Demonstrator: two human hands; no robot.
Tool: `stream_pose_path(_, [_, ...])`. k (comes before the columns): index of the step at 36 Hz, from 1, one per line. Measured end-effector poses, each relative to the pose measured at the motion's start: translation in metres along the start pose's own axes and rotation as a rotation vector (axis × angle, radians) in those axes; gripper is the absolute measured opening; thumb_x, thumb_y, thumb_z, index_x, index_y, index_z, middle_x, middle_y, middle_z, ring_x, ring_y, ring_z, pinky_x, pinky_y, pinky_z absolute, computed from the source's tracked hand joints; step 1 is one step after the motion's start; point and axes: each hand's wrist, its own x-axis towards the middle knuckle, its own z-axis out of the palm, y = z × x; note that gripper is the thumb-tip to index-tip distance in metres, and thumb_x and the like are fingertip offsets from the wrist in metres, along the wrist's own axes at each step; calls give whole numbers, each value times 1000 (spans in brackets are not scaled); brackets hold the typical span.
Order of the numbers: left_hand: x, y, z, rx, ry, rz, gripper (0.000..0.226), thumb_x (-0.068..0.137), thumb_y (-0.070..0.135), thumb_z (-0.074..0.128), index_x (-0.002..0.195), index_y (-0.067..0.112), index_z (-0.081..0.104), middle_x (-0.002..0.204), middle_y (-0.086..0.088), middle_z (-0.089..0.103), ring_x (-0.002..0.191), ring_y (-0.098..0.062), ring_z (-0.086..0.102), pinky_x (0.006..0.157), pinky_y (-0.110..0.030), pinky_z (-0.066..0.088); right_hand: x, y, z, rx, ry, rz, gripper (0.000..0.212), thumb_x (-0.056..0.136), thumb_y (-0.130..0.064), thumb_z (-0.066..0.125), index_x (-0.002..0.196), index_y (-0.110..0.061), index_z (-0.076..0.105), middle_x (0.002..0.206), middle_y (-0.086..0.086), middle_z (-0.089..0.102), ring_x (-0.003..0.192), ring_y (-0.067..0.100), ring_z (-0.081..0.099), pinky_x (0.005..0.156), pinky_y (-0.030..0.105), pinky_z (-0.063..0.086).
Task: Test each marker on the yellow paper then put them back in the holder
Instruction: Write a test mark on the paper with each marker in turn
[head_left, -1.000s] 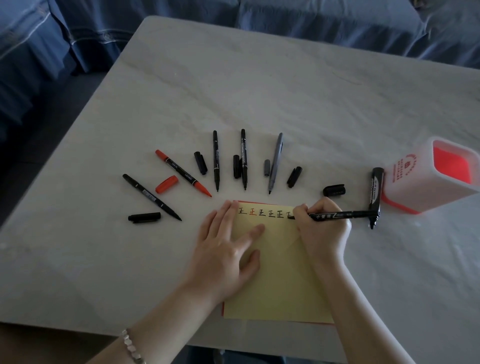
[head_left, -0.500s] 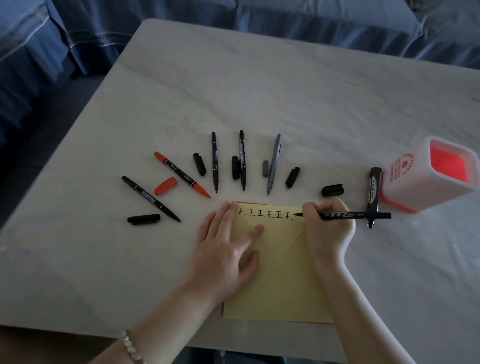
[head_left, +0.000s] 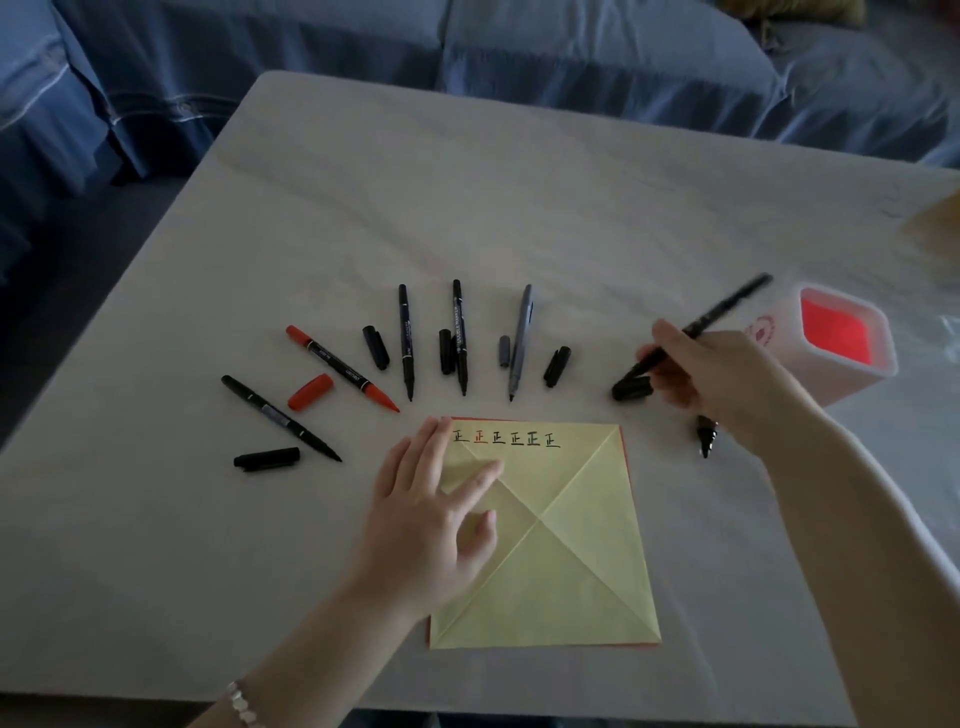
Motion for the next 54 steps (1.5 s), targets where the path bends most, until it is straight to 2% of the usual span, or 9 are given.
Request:
stream_pose_path(4, [0,0,0,-5,10,6,42,80,40,44,117,31,61,134,-22,48,127,-32,44,108,-39,22,9,-3,10,-393,5,-73,38,84,-36,62,64,-4,66,42,-3,58,31,2,47,41,14,42])
stream_pose_path(7, [0,0,0,1,7,11,42,80,41,44,118,31,60,134,-22,49,127,-32,45,108,-38,21,15,1,27,-575,16,-130,43,81,-37,65,66,3,67,56,10,61,46,17,50,48,25,37])
stream_pose_path(15, [1,1,-2,30,-2,26,43,79,41,44,118,31,58,133,-22,50,125,-33,46,108,-38,20,29,12,53,-627,171,-174,39,85,-32,61,62,-4,47,52,6,42,47,23,38,44,26,25])
stream_pose_path(20, [0,1,1,47,15,41,43,80,41,43,119,32,57,133,-22,49,127,-32,44,108,-39,22,17,21,35,-647,272,-258,27,85,-28,57,82,-2,65,76,15,68,73,35,61,64,35,51])
stream_pose_path(27, [-1,0,8,114,49,83,44,80,38,41,119,27,57,130,-29,50,124,-40,45,108,-48,30,5,49,-34,-857,438,-65,33,83,-26,53,85,5,66,67,17,57,64,32,51,57,29,39])
stream_pose_path(32, [1,7,6,147,55,63,43,79,34,40,114,22,62,125,-31,53,120,-43,49,99,-57,31,9,59,-48,-779,391,-2,37,82,-31,59,89,6,63,62,11,53,65,31,50,56,29,36])
stream_pose_path(42, [1,20,10,120,81,16,40,79,30,39,100,13,68,122,-31,55,119,-41,51,99,-55,29,13,60,-43,-511,265,89,29,79,-23,63,58,-5,53,52,7,47,47,20,41,44,26,32])
stream_pose_path(50, [0,19,15,44,80,27,41,85,38,37,123,26,47,134,-31,42,130,-41,37,105,-52,27,-38,43,-26,-37,356,-313,18,76,-12,54,63,-14,42,57,6,38,53,17,32,47,24,29])
stream_pose_path(54, [0,19,11,56,43,38,46,95,48,17,131,34,42,141,-29,35,135,-41,28,110,-51,22,-47,47,-1,184,263,-448,11,72,-16,52,67,-17,43,54,1,37,50,13,33,46,19,28])
